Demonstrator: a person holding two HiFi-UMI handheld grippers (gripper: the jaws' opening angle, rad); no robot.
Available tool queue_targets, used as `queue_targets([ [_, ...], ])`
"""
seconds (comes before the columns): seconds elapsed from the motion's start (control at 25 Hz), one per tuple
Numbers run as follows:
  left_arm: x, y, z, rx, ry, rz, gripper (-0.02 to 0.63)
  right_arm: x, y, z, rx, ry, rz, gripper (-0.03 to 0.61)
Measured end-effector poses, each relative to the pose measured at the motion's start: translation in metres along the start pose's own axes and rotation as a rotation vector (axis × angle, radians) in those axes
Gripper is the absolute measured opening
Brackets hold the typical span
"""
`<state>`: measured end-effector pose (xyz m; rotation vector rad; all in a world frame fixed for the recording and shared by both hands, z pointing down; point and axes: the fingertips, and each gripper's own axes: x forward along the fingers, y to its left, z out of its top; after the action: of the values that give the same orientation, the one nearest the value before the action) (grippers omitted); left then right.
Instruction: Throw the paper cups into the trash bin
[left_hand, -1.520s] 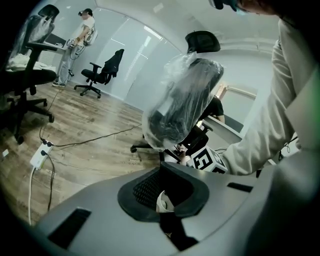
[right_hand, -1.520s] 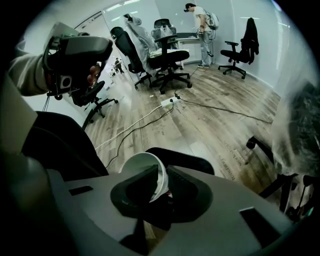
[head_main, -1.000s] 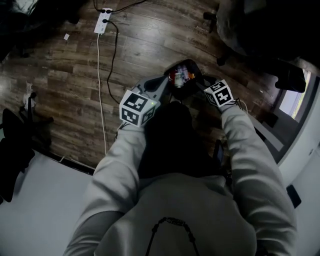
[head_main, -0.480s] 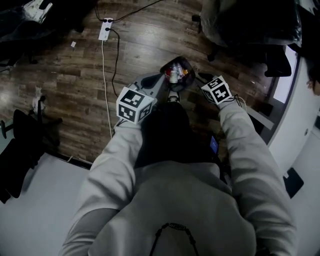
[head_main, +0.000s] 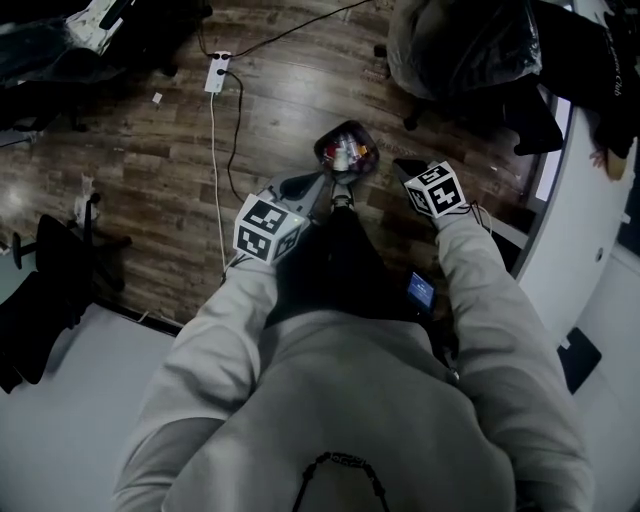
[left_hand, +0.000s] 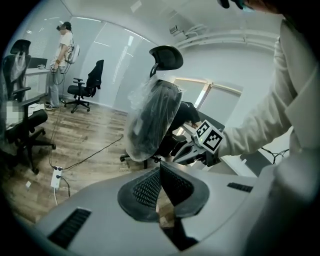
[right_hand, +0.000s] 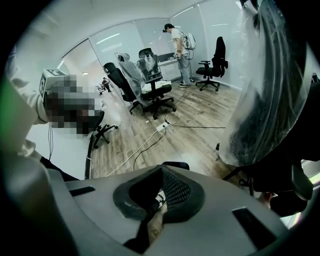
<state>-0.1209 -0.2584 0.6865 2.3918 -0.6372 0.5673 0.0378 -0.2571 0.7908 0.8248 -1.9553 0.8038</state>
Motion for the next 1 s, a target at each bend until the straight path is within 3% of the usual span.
queue_targets([
  [0.32, -0.013, -0.005, 0.015, 0.017, -0.003, 0.026, -0.011, -0.019, 0.017, 0.0, 0.022, -0.034, 0.012, 0.02],
  [1.0, -0.085, -0.027, 0.101, 0.151, -0.128, 0.071, -0.011, -0.121, 0.054, 0.105, -0.029, -0.292, 0.007, 0.02],
])
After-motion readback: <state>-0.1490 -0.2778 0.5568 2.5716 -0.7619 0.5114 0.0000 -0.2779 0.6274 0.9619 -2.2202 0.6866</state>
